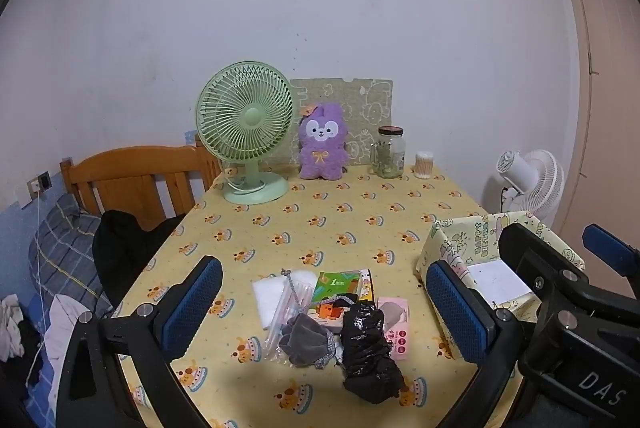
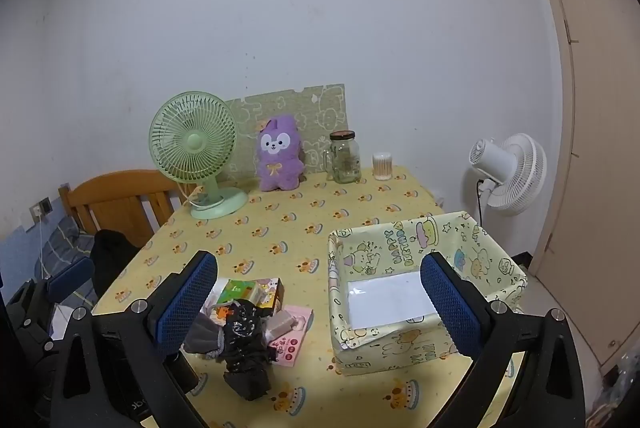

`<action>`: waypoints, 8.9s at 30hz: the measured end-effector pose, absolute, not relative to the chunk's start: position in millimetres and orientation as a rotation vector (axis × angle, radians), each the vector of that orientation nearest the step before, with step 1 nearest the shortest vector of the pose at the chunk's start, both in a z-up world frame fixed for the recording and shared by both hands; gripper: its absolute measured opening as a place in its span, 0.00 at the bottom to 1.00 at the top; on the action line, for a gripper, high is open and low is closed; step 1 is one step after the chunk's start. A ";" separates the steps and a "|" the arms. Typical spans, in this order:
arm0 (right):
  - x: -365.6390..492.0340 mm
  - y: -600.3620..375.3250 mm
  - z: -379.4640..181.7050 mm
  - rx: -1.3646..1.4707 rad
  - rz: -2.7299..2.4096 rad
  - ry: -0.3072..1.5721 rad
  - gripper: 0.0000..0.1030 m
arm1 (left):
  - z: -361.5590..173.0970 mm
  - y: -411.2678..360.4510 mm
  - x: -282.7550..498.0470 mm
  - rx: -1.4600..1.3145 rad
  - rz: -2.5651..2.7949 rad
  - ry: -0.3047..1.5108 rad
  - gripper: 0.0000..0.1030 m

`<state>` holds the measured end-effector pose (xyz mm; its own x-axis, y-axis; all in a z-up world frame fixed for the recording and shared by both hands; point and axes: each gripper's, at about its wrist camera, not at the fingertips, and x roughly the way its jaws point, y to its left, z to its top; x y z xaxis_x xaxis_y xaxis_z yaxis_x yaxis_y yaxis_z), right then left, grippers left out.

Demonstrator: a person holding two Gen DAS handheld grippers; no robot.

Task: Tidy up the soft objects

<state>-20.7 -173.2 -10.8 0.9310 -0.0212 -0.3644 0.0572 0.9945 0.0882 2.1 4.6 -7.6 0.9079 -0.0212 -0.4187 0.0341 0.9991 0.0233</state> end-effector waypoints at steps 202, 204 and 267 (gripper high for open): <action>53.9 -208.6 2.4 0.122 0.068 0.534 0.42 | 4.9 -60.3 58.0 0.012 -0.095 0.521 0.19; 52.8 -215.6 4.5 0.123 0.060 0.526 0.42 | 6.9 -66.8 58.3 0.018 -0.106 0.516 0.19; 77.8 -332.2 -46.8 0.247 -0.240 0.658 0.83 | -39.0 -188.6 115.9 0.178 -0.426 0.718 0.95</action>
